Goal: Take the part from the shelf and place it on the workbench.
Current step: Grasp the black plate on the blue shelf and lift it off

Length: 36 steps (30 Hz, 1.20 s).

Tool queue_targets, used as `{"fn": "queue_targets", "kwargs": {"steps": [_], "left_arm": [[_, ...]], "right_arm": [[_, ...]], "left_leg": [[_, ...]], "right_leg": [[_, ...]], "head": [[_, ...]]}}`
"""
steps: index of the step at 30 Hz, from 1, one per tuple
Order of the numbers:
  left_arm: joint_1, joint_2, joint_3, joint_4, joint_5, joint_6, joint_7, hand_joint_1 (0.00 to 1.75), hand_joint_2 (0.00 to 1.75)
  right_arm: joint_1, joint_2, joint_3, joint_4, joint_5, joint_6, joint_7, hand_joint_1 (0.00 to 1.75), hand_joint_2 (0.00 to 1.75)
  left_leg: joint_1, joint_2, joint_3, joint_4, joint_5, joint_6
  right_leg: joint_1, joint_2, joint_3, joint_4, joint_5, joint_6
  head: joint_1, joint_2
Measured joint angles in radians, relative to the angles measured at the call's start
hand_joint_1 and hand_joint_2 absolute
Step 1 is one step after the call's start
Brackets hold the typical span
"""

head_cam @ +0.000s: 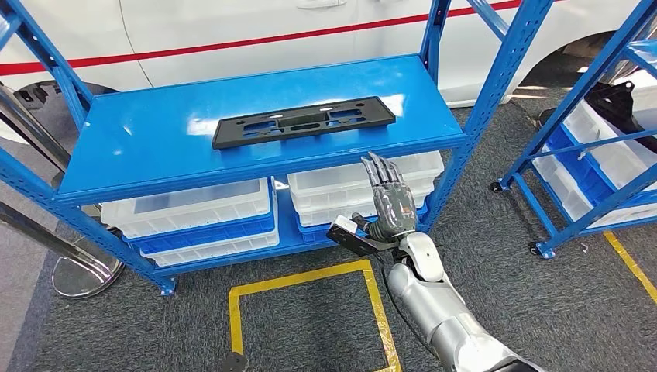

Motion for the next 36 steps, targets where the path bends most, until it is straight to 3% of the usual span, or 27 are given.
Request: {"fn": "queue_targets", "kwargs": {"steps": [1, 4, 6, 10, 12, 14, 15, 16, 18, 20, 21, 24, 26, 29, 30, 31, 32, 34, 36], "left_arm": [[0.000, 0.000, 0.000, 0.000, 0.000, 0.000, 0.000, 0.00, 0.00], [-0.003, 0.000, -0.002, 0.000, 0.000, 0.000, 0.000, 0.00, 0.00], [-0.005, 0.000, -0.003, 0.000, 0.000, 0.000, 0.000, 0.00, 0.00], [-0.006, -0.002, -0.006, 0.000, 0.000, 0.000, 0.000, 0.00, 0.00], [-0.008, -0.004, -0.007, 0.000, 0.000, 0.000, -0.001, 0.00, 0.00], [-0.009, -0.004, -0.007, 0.000, -0.001, 0.000, 0.000, 0.00, 0.00], [-0.008, -0.004, -0.008, 0.000, -0.001, 0.000, 0.000, 0.00, 0.00], [-0.008, -0.004, -0.008, 0.000, -0.001, 0.000, 0.000, 0.00, 0.00], [-0.008, -0.005, -0.010, 0.000, -0.002, 0.000, 0.000, 0.00, 0.00], [-0.009, -0.005, -0.013, 0.000, -0.004, -0.001, 0.000, 0.00, 0.00], [-0.010, -0.006, -0.015, 0.000, -0.004, -0.001, 0.001, 0.00, 0.00], [-0.012, -0.006, -0.017, 0.000, -0.004, -0.001, 0.001, 0.00, 0.00], [-0.013, -0.006, -0.018, 0.000, -0.004, -0.001, 0.001, 0.00, 0.00], [-0.011, -0.005, -0.020, 0.000, -0.004, -0.001, 0.000, 0.00, 0.00], [-0.010, -0.005, -0.021, 0.000, -0.005, -0.001, 0.000, 0.00, 0.00], [-0.009, -0.005, -0.022, 0.000, -0.005, -0.002, 0.000, 0.00, 0.00], [-0.008, -0.005, -0.022, 0.000, -0.005, -0.002, -0.001, 0.00, 0.00], [-0.009, -0.005, -0.023, 0.000, -0.005, -0.002, -0.002, 0.00, 0.00], [-0.011, -0.005, -0.024, 0.000, -0.004, -0.002, -0.003, 0.00, 0.00]], "right_arm": [[0.002, 0.000, 0.000, 0.000, 0.000, 0.000, 0.000, 0.00, 1.75], [0.003, 0.000, 0.000, 0.000, 0.000, 0.000, -0.002, 0.00, 1.75], [0.004, 0.000, 0.000, 0.000, 0.000, 0.000, -0.002, 0.00, 1.75], [0.007, 0.001, 0.000, 0.000, 0.000, 0.000, -0.006, 0.00, 1.75], [0.007, 0.000, 0.000, 0.000, -0.002, 0.000, -0.007, 0.00, 1.75], [0.012, 0.000, 0.000, 0.002, -0.005, 0.000, -0.012, 0.00, 1.75], [0.015, 0.000, 0.000, 0.003, -0.007, 0.000, -0.015, 0.00, 1.75], [0.017, -0.001, 0.000, 0.004, -0.009, 0.000, -0.018, 0.00, 1.75], [0.018, -0.001, 0.000, 0.005, -0.010, 0.000, -0.023, 0.00, 1.75], [0.017, -0.001, 0.000, 0.006, -0.011, 0.000, -0.027, 0.00, 1.75], [0.017, -0.001, 0.000, 0.006, -0.012, 0.000, -0.029, 0.00, 1.75], [0.019, -0.001, 0.000, 0.008, -0.014, 0.000, -0.030, 0.00, 1.75], [0.017, -0.001, 0.000, 0.008, -0.017, 0.000, -0.031, 0.00, 1.75], [0.018, -0.001, 0.000, 0.009, -0.019, 0.001, -0.034, 0.00, 1.75], [0.020, -0.001, 0.000, 0.009, -0.019, 0.001, -0.035, 0.00, 1.75], [0.021, -0.001, 0.000, 0.010, -0.019, 0.001, -0.036, 0.00, 1.75], [0.022, -0.001, 0.000, 0.010, -0.019, 0.001, -0.037, 0.00, 1.75], [0.022, 0.000, 0.000, 0.010, -0.019, 0.000, -0.038, 0.00, 1.75], [0.021, 0.000, 0.000, 0.010, -0.021, 0.000, -0.038, 0.00, 1.75]], "left_leg": [[0.000, 0.000, 0.007, -0.019, 0.022, 0.002], [-0.002, 0.000, 0.095, -0.211, 0.115, 0.014], [-0.006, -0.002, 0.126, -0.278, 0.129, 0.023], [-0.002, -0.003, 0.134, -0.296, 0.133, 0.040], [0.002, -0.002, 0.139, -0.302, 0.135, 0.049], [0.002, -0.002, 0.139, -0.301, 0.132, 0.052], [0.002, -0.002, 0.140, -0.300, 0.130, 0.052], [0.002, -0.002, 0.143, -0.299, 0.127, 0.051], [0.003, -0.003, 0.151, -0.296, 0.118, 0.046], [0.000, -0.004, 0.157, -0.292, 0.108, 0.035], [-0.002, -0.004, 0.159, -0.292, 0.104, 0.029], [0.000, -0.003, 0.164, -0.293, 0.097, 0.011], [0.002, -0.003, 0.147, -0.246, 0.069, 0.002], [0.003, -0.003, 0.046, -0.061, 0.001, -0.002], [0.003, -0.003, 0.017, -0.018, -0.002, -0.002], [0.002, -0.003, 0.003, -0.011, 0.015, 0.000], [0.001, -0.003, 0.010, -0.043, 0.050, 0.005], [-0.004, -0.003, 0.059, -0.170, 0.131, 0.021], [-0.013, -0.003, 0.098, -0.261, 0.156, 0.036]], "right_leg": [[0.001, 0.001, 0.001, 0.001, -0.001, 0.000], [0.005, 0.004, 0.004, 0.006, -0.007, 0.004], [0.007, 0.004, 0.002, 0.008, -0.008, 0.013], [0.006, 0.003, -0.007, 0.027, -0.024, 0.034], [0.001, 0.003, -0.051, 0.118, -0.073, 0.043], [-0.004, 0.003, -0.118, 0.243, -0.120, 0.050], [-0.007, 0.002, -0.139, 0.276, -0.122, 0.052], [-0.009, 0.002, -0.142, 0.271, -0.104, 0.054], [-0.014, 0.000, -0.093, 0.158, -0.030, 0.055], [-0.012, -0.002, -0.038, 0.044, 0.011, 0.051], [-0.010, -0.002, -0.026, 0.019, 0.013, 0.048], [-0.007, 0.002, -0.018, 0.009, 0.005, 0.030], [-0.010, 0.002, -0.007, 0.003, 0.001, 0.015], [-0.005, 0.000, 0.007, 0.001, -0.010, 0.000], [-0.003, 0.001, 0.012, 0.001, -0.016, -0.002], [0.000, 0.003, 0.018, 0.002, -0.021, -0.003], [0.002, 0.004, 0.027, 0.002, -0.028, -0.003], [0.006, 0.005, 0.046, 0.001, -0.043, 0.000], [0.006, 0.006, 0.054, 0.000, -0.053, 0.008]], "head": [[0.000, 0.000], [0.000, 0.000], [0.000, 0.000], [0.000, 0.000], [0.001, 0.000], [0.001, 0.000], [0.001, 0.000], [0.001, 0.000], [0.001, 0.000], [0.000, 0.000], [0.000, 0.000], [0.000, 0.000], [0.000, 0.000], [0.000, 0.000], [0.000, 0.000], [0.000, 0.000], [0.000, 0.000], [0.000, 0.000], [0.000, 0.000]]}}
